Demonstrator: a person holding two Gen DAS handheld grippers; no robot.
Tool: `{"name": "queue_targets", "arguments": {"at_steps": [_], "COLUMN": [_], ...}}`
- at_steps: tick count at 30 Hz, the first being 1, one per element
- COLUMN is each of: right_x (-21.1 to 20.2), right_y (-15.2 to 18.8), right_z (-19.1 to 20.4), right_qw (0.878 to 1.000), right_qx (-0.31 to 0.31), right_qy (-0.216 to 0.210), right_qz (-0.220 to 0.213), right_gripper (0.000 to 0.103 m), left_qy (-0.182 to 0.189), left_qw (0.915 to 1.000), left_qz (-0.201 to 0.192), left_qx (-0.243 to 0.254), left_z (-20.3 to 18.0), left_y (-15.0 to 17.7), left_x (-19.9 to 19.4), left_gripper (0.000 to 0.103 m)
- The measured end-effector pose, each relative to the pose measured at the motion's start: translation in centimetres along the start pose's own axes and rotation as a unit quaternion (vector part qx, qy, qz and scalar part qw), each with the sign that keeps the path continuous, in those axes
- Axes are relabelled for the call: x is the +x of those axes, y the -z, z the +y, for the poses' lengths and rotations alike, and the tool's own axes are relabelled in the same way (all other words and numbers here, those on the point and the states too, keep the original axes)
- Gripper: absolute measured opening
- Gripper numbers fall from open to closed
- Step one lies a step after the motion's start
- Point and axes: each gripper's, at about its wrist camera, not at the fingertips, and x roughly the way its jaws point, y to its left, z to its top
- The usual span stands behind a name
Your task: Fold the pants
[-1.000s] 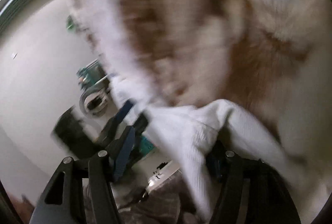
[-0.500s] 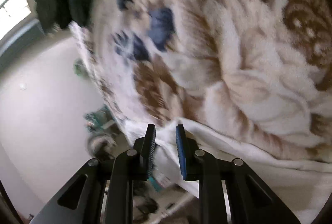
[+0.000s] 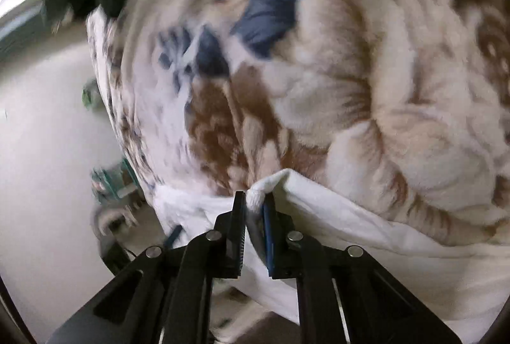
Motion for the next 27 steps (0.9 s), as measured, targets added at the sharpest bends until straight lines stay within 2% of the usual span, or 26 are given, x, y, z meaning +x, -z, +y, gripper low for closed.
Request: {"name": "queue_targets", "arguments": {"at_steps": [1, 3, 5, 6, 7, 9, 11, 13, 17, 18, 20, 23, 24, 25, 26, 27], "right_x": [0.6, 0.3, -0.6, -1.4, -2.4, -3.4, -5.2, -5.2, -6.0, -6.2, -7.6, -5.1, -4.5, -4.1, -4.2, -4.6], "right_y": [0.4, 1.2, 1.9, 2.3, 2.9, 3.9, 4.2, 4.9, 5.5, 5.6, 6.2, 6.3, 6.3, 6.4, 6.3, 5.9], "right_z": [0.4, 1.4, 2.7, 3.2, 3.7, 4.0, 2.0, 1.1, 0.0, -0.1, -0.6, -0.1, 0.0, 0.2, 0.0, -0.2], "right_qw": [0.999, 0.994, 0.989, 0.985, 0.98, 0.964, 0.955, 0.948, 0.938, 0.937, 0.925, 0.915, 0.909, 0.899, 0.9, 0.911], "right_qx": [-0.021, -0.067, -0.085, -0.097, -0.117, -0.154, -0.173, -0.188, -0.205, -0.21, -0.237, -0.264, -0.281, -0.299, -0.294, -0.275], "right_qy": [0.018, 0.078, 0.117, 0.14, 0.162, 0.214, 0.24, 0.258, 0.278, 0.28, 0.297, 0.305, 0.308, 0.32, 0.322, 0.308], "right_qz": [0.022, 0.035, 0.023, 0.009, -0.011, -0.022, -0.003, 0.009, 0.013, 0.011, 0.002, 0.024, 0.027, 0.017, 0.01, 0.0], "right_gripper": [0.014, 0.021, 0.034, 0.044, 0.05, 0.052, 0.052, 0.052, 0.052, 0.052, 0.052, 0.052, 0.048, 0.024, 0.016, 0.014], "left_qy": [0.003, 0.013, 0.018, 0.021, 0.023, 0.027, 0.042, 0.054, 0.014, 0.015, 0.019, 0.021, 0.023, 0.022, 0.02, 0.022], "left_qw": [1.0, 0.9999, 0.9996, 0.9993, 0.9989, 0.9984, 0.9977, 0.9964, 0.9941, 0.9945, 0.9961, 0.9973, 0.9976, 0.9975, 0.9974, 0.9974], "left_qz": [0.002, -0.004, -0.021, -0.029, -0.039, -0.045, -0.042, -0.033, -0.032, -0.032, -0.029, -0.013, -0.011, -0.012, -0.012, -0.013], "left_qx": [-0.001, -0.004, 0.002, 0.005, 0.008, 0.022, 0.032, 0.055, 0.103, 0.098, 0.081, 0.069, 0.065, 0.066, 0.069, 0.067], "left_z": [0.1, 0.2, -0.6, -0.7, -1.2, -2.4, -4.1, -6.0, -9.1, -9.2, -8.9, -8.0, -7.9, -8.0, -7.9, -7.7], "left_y": [0.1, 0.1, 0.2, 0.0, -0.2, -0.9, -1.7, -2.6, -4.3, -4.6, -5.5, -7.0, -7.1, -7.1, -7.1, -7.0], "left_x": [-0.2, -1.3, -2.9, -3.5, -3.9, -3.9, -3.1, -2.1, 0.3, 0.5, 0.9, 2.3, 2.3, 2.2, 2.0, 1.4], "left_gripper": [0.103, 0.103, 0.103, 0.103, 0.103, 0.103, 0.103, 0.103, 0.103, 0.103, 0.103, 0.103, 0.103, 0.103, 0.103, 0.103]}}
